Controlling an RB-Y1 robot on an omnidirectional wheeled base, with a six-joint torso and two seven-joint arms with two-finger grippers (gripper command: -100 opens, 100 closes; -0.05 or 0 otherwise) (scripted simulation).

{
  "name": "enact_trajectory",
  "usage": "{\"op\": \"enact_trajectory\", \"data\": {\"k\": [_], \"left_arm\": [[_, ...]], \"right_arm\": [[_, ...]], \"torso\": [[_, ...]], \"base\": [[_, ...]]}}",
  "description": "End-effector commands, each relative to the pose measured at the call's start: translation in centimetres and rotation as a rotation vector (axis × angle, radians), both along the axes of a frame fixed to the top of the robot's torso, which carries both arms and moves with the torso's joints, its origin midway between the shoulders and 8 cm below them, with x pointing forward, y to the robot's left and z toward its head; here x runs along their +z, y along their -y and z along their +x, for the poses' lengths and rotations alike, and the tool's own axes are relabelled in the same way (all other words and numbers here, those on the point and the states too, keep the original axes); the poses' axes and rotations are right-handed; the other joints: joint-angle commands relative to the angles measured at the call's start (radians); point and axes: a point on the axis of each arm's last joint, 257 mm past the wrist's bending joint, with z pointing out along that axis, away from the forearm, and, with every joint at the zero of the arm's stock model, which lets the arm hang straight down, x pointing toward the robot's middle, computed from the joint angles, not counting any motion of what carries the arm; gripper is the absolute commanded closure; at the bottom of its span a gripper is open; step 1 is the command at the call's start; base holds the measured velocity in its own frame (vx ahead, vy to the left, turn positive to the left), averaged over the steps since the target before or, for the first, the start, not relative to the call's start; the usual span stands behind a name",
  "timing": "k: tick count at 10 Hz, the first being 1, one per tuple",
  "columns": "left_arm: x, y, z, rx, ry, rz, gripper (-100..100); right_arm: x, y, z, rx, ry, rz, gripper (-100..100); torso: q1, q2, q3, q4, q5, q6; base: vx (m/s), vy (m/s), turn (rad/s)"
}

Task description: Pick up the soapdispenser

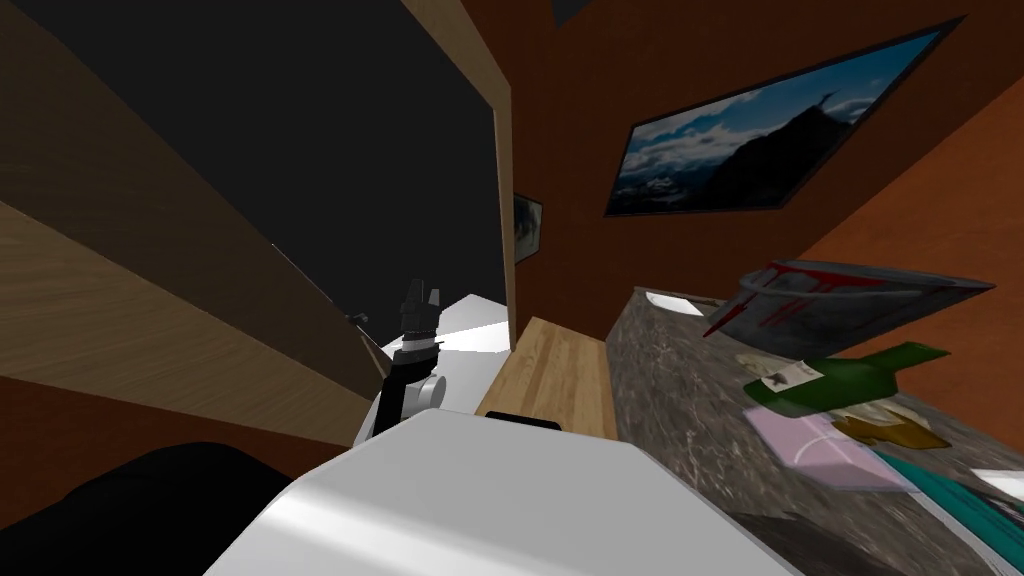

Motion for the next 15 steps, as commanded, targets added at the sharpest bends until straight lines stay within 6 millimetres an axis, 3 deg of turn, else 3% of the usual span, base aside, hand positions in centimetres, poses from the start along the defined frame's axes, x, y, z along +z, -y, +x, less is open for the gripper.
{"op": "enact_trajectory", "data": {"k": [1,9,14,15], "left_arm": [[0.0,0.0,0.0,0.000,0.000,0.000,0],[0.0,0.0,0.0,0.000,0.000,0.000,0],[0.0,0.0,0.0,0.000,0.000,0.000,0],[0.0,0.0,0.0,0.000,0.000,0.000,0]], "right_arm": [[0.1,0.8,-0.8,0.010,-0.046,-0.012,-100],[1.1,4.1,-4.7,0.015,-0.218,-0.060,-100],[1.5,5.3,-4.8,0.017,-0.242,-0.080,-100],[1.5,5.4,-4.8,0.018,-0.241,-0.081,0]], "torso": [[0.000,0.000,0.000,0.000,0.000,0.000],[-0.003,-0.005,-0.003,-0.001,-0.001,0.000],[-0.008,-0.013,-0.007,-0.003,-0.002,-0.001],[-0.003,-0.008,-0.005,-0.002,-0.001,0.000]], "base": [[0.068,-0.044,0.109],[0.093,-0.079,0.123],[0.139,-0.108,0.109],[0.018,-0.017,0.001]]}}
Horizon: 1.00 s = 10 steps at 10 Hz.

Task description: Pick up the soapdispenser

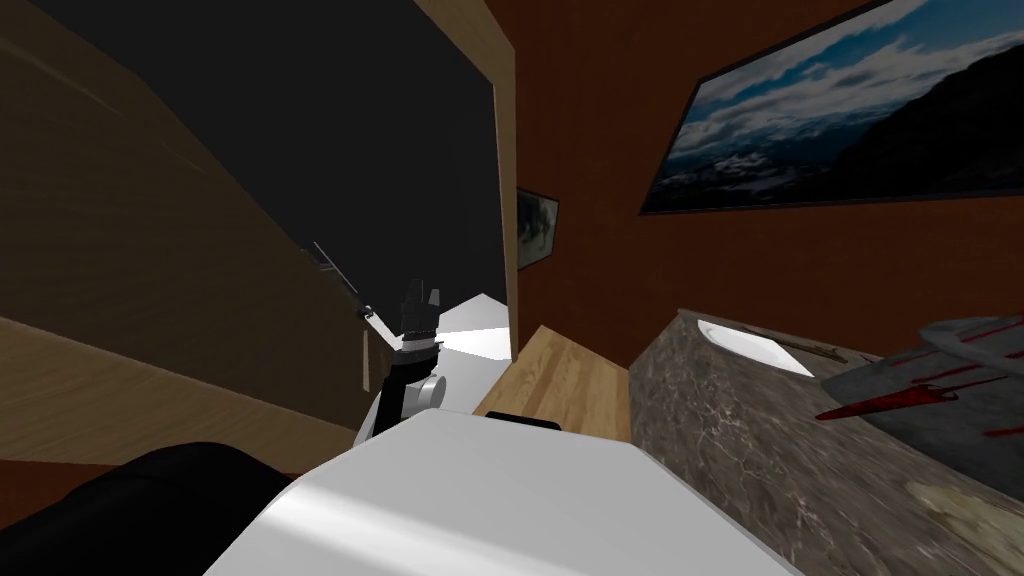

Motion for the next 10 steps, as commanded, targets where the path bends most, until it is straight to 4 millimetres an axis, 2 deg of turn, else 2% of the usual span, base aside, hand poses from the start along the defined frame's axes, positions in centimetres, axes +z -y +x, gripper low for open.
{"op": "enact_trajectory", "data": {"k": [1,4,5,6,10], "left_arm": [[0.0,0.0,0.0,0.000,0.000,0.000,0],[0.0,0.0,0.0,0.000,0.000,0.000,0],[0.0,0.0,0.0,0.000,0.000,0.000,0],[0.0,0.0,0.0,0.000,0.000,0.000,0],[0.0,0.0,0.0,0.000,0.000,0.000,0]], "right_arm": [[-0.9,0.4,1.2,-0.030,0.004,-0.002,-100],[-2.0,0.9,2.7,-0.068,0.009,-0.003,-100],[-1.7,0.8,2.4,-0.056,0.008,-0.002,-100],[-1.7,0.9,2.4,-0.060,0.008,-0.003,100],[-1.7,0.9,2.5,-0.060,0.009,-0.004,100]], "torso": [[0.000,0.000,0.000,0.000,0.000,0.000],[-0.001,0.011,0.007,0.004,-0.003,-0.004],[-0.001,0.010,0.006,0.003,-0.003,-0.004],[-0.002,0.007,0.005,0.003,-0.003,-0.003],[-0.003,0.002,0.001,0.001,-0.004,-0.003]], "base": [[-0.110,0.018,0.187],[-0.161,0.036,0.162],[-0.061,0.016,0.023],[-0.011,0.003,-0.007],[0.000,0.000,0.000]]}}
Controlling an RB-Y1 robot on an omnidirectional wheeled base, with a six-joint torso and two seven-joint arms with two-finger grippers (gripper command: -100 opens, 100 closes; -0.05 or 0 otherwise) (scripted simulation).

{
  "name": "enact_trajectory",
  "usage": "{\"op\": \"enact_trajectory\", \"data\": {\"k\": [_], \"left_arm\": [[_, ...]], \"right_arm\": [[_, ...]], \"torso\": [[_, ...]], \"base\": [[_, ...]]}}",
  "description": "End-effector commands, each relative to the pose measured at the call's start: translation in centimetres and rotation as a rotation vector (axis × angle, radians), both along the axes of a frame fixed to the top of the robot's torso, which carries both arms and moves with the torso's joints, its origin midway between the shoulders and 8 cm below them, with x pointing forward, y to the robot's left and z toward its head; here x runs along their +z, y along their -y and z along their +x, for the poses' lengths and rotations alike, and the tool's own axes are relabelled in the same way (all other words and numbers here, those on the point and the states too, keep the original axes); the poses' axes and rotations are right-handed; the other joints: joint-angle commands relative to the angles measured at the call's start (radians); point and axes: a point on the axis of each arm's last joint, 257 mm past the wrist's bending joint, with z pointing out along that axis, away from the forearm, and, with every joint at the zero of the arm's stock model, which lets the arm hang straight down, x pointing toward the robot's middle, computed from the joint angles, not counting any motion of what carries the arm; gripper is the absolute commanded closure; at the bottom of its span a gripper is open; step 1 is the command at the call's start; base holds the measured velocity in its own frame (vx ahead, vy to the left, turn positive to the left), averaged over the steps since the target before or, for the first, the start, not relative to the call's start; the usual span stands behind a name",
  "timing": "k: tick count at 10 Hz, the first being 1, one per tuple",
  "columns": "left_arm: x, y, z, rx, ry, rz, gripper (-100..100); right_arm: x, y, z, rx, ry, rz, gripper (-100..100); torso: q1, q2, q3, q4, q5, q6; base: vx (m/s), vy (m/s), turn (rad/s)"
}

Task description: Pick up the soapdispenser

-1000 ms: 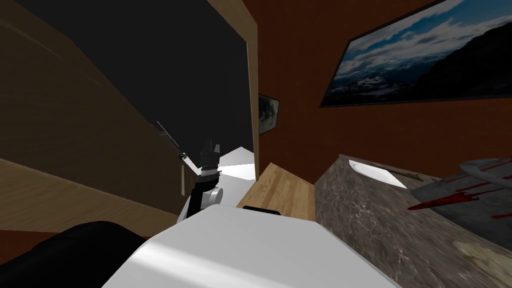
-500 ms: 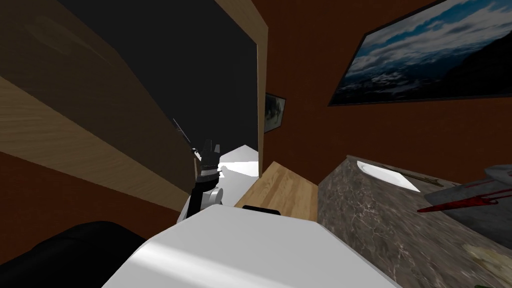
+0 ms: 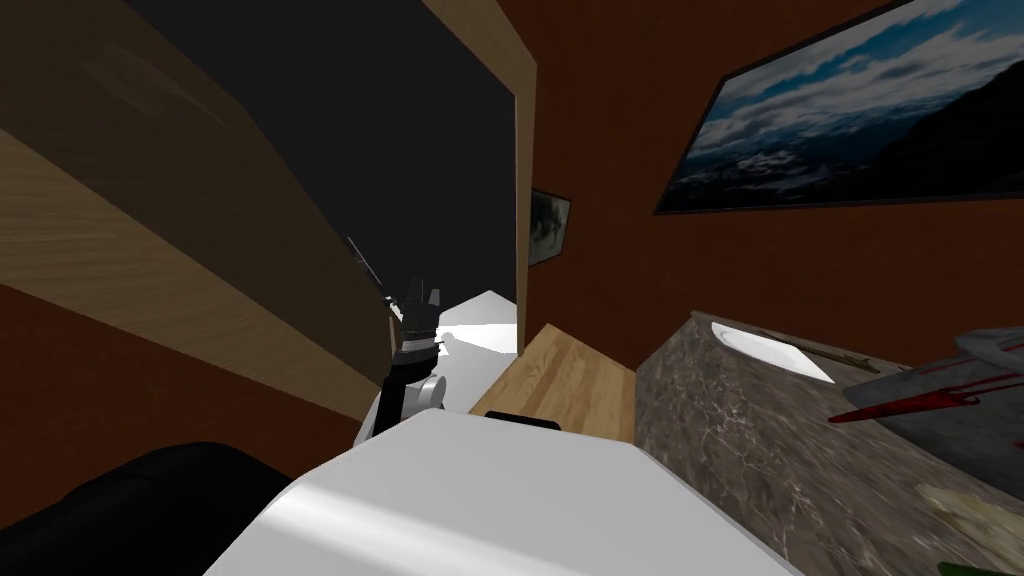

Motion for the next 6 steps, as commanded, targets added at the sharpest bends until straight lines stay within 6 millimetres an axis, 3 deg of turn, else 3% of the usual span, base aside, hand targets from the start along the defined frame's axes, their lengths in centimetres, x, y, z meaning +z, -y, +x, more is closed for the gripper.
{"op": "enact_trajectory", "data": {"k": [1,2,4,5,6], "left_arm": [[0.0,0.0,0.0,0.000,0.000,0.000,0],[0.0,0.0,0.0,0.000,0.000,0.000,0],[0.0,0.0,0.0,0.000,0.000,0.000,0],[0.0,0.0,0.0,0.000,0.000,0.000,0],[0.0,0.0,0.0,0.000,0.000,0.000,0]], "right_arm": [[0.0,0.0,0.0,0.000,0.000,0.000,0],[0.6,-0.4,-0.9,0.022,-0.004,0.002,100],[1.5,-0.8,-2.2,0.052,-0.009,0.004,100],[1.4,-0.6,-1.8,0.040,-0.010,0.001,100],[1.4,-0.6,-1.9,0.043,-0.010,0.003,0]], "torso": [[0.000,0.000,0.000,0.000,0.000,0.000],[0.000,0.000,0.000,0.000,0.000,0.000],[-0.003,-0.008,-0.004,-0.002,0.000,0.002],[-0.002,-0.011,-0.006,-0.002,0.000,0.001],[-0.001,-0.007,-0.005,-0.002,0.000,-0.001]], "base": [[0.000,0.000,0.000],[0.089,-0.040,-0.195],[0.189,-0.047,-0.204],[0.079,-0.008,-0.038],[0.012,-0.001,0.008]]}}
